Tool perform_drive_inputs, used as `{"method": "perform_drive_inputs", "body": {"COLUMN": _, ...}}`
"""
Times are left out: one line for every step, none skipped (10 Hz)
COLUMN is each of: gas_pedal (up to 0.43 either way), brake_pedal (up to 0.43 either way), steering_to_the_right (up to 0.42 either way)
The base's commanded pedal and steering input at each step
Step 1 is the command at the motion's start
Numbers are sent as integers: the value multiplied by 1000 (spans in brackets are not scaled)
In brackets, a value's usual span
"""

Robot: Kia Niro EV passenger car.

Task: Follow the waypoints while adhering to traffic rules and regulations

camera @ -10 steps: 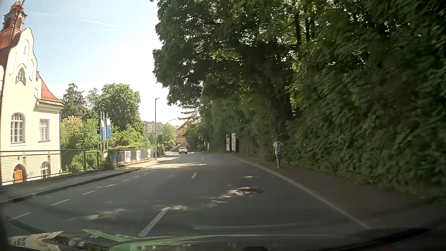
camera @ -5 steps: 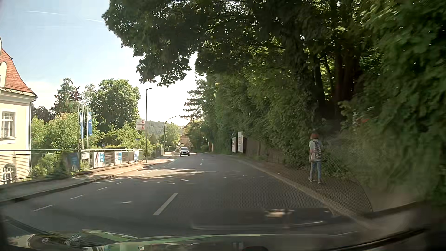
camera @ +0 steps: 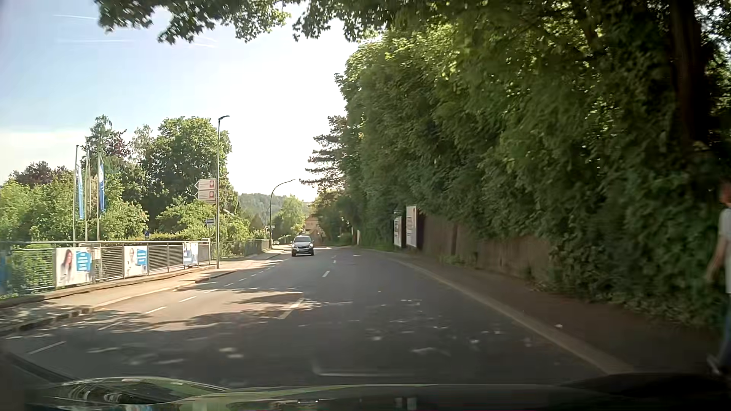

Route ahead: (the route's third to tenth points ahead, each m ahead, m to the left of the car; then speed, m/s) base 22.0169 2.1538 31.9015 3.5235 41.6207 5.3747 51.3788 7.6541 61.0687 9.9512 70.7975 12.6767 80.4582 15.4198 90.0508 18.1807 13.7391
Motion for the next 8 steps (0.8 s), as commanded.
{"method": "perform_drive_inputs", "body": {"gas_pedal": 39, "brake_pedal": 0, "steering_to_the_right": -22}}
{"method": "perform_drive_inputs", "body": {"gas_pedal": 39, "brake_pedal": 0, "steering_to_the_right": -21}}
{"method": "perform_drive_inputs", "body": {"gas_pedal": 39, "brake_pedal": 0, "steering_to_the_right": -19}}
{"method": "perform_drive_inputs", "body": {"gas_pedal": 39, "brake_pedal": 0, "steering_to_the_right": -17}}
{"method": "perform_drive_inputs", "body": {"gas_pedal": 39, "brake_pedal": 0, "steering_to_the_right": -17}}
{"method": "perform_drive_inputs", "body": {"gas_pedal": 39, "brake_pedal": 0, "steering_to_the_right": -17}}
{"method": "perform_drive_inputs", "body": {"gas_pedal": 39, "brake_pedal": 0, "steering_to_the_right": -17}}
{"method": "perform_drive_inputs", "body": {"gas_pedal": 39, "brake_pedal": 0, "steering_to_the_right": -17}}
